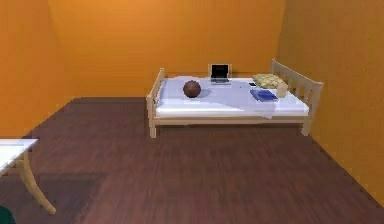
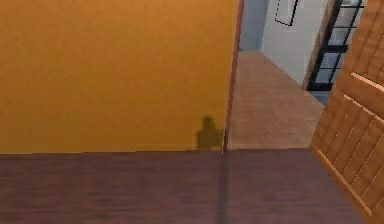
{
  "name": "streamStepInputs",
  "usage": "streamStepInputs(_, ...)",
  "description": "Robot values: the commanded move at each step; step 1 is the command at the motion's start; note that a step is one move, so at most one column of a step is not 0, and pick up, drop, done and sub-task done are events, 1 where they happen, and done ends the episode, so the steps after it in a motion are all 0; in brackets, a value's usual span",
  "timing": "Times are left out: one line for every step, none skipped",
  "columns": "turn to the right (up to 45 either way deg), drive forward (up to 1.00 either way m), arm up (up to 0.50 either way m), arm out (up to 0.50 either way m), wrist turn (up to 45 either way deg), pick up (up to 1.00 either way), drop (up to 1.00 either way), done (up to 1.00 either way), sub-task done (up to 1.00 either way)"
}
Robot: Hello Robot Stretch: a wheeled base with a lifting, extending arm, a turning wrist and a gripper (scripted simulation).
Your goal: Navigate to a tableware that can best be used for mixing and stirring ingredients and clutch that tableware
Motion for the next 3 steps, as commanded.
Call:
streamStepInputs(0.0, 0.65, 0.00, 0.00, 0.0, 0.00, 0.00, 0.00, 0.00)
streamStepInputs(-45.0, 0.00, 0.00, 0.00, 0.0, 0.00, 0.00, 0.00, 0.00)
streamStepInputs(-6.0, 0.00, 0.00, 0.00, 0.0, 0.00, 0.00, 0.00, 0.00)
